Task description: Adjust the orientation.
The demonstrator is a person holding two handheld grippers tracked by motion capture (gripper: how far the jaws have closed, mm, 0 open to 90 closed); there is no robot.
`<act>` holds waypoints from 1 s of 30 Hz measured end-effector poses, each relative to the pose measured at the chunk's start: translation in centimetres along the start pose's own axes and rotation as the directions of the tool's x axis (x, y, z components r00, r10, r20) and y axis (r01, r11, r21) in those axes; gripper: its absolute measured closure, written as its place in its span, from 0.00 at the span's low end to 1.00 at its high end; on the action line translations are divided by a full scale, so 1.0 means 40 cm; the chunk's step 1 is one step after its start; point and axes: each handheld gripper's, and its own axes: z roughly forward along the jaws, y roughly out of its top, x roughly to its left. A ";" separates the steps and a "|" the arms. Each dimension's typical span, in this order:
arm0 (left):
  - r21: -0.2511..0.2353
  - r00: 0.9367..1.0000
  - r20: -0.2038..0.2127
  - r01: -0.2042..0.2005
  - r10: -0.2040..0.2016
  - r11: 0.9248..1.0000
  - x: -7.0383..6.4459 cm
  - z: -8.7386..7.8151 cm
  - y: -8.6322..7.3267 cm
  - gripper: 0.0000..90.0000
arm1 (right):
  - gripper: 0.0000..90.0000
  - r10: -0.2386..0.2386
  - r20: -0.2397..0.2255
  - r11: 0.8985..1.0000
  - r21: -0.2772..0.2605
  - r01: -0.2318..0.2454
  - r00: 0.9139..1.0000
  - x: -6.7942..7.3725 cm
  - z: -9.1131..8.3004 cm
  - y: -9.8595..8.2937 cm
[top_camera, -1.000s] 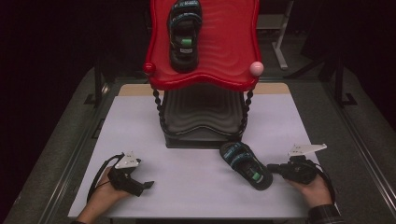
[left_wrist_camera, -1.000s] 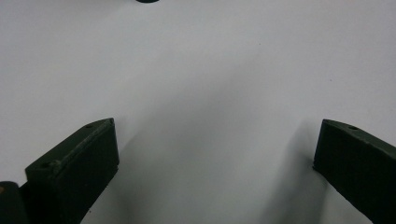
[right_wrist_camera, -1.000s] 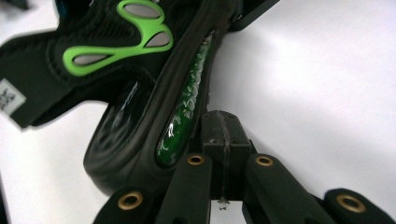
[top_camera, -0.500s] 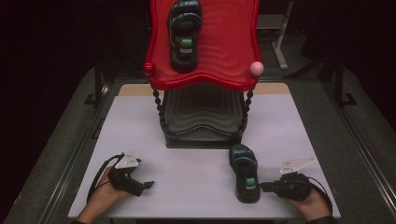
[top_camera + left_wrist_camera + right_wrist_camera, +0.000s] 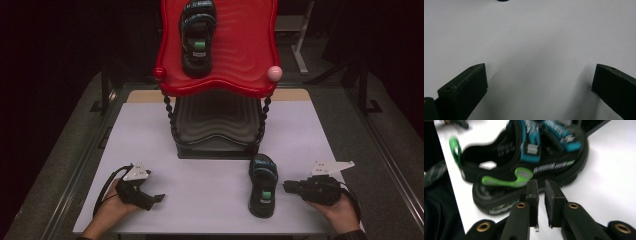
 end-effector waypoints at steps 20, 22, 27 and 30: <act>-0.002 1.000 0.000 0.000 0.000 1.000 0.000 0.000 0.000 0.00 | 0.60 -0.059 -0.119 0.996 -0.079 0.050 0.991 -0.008 0.080 0.128; -0.002 1.000 0.000 0.000 0.000 1.000 0.000 0.000 0.000 0.00 | 0.60 -0.057 -0.135 0.997 -0.060 0.049 0.989 -0.011 0.094 0.124; -0.001 1.000 0.001 0.001 -0.001 1.000 0.000 0.000 0.000 0.00 | 0.65 -0.058 -0.162 0.998 -0.022 0.055 0.985 -0.009 0.117 0.116; -0.001 1.000 0.000 0.000 0.000 1.000 0.000 0.000 0.000 0.00 | 0.73 -0.068 -0.159 0.998 -0.014 0.067 0.985 -0.007 0.125 0.113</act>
